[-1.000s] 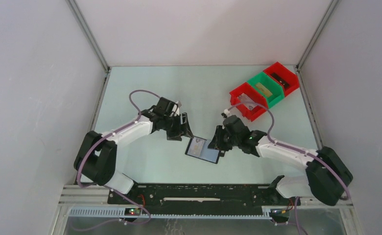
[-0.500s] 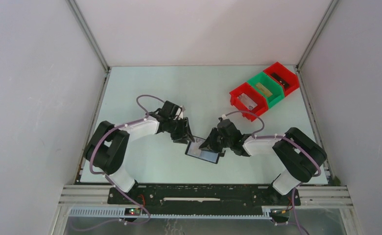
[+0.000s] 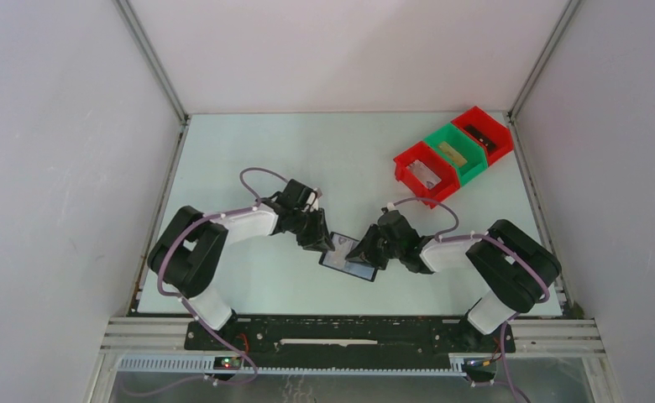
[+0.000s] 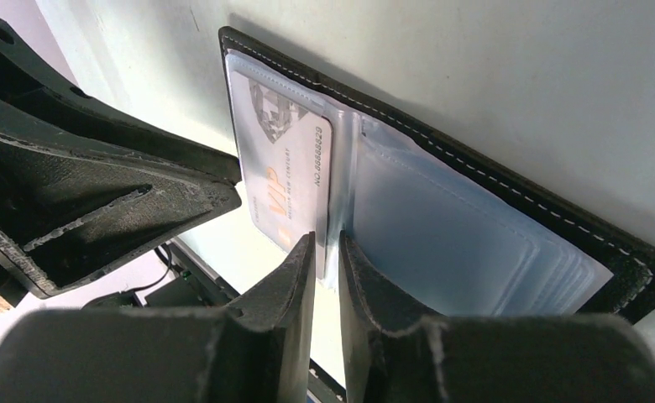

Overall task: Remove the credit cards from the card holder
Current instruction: Remove the credit card from the card holder.

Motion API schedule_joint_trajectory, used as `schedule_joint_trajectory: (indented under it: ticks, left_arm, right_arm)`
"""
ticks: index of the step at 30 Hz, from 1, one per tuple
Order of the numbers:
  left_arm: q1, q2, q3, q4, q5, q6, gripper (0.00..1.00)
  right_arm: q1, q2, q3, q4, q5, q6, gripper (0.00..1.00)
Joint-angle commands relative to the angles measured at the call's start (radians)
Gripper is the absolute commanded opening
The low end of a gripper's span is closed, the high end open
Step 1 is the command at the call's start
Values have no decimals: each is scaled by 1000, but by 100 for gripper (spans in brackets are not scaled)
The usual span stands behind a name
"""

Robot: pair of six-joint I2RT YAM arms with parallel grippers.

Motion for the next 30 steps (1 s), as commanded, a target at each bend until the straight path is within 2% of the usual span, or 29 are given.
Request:
schedule_joint_trajectory:
  ticks: [1, 7, 10, 13, 14, 23, 30]
  left_arm:
    - [-20, 8, 5, 32, -11, -8, 32]
    - [-37, 40, 24, 18, -18, 2, 30]
    - [-43, 47, 26, 19, -16, 1, 20]
    - [-46, 57, 26, 19, -16, -6, 2]
    - [-46, 61, 26, 19, -17, -8, 0]
    - [-49, 67, 6, 24, -15, -6, 0]
    - [-59, 77, 8, 28, 20, 6, 0]
  right_arm:
    - [-24, 20, -13, 23, 12, -9, 25]
    - [-36, 34, -18, 45, -16, -29, 25]
    - [-42, 34, -31, 58, -23, -25, 25]
    - [-58, 31, -47, 81, -37, -19, 26]
    - [-64, 30, -54, 92, -43, -14, 26]
    - [-103, 60, -123, 263, -97, 66, 26]
    - [-108, 141, -151, 460, -145, 138, 18]
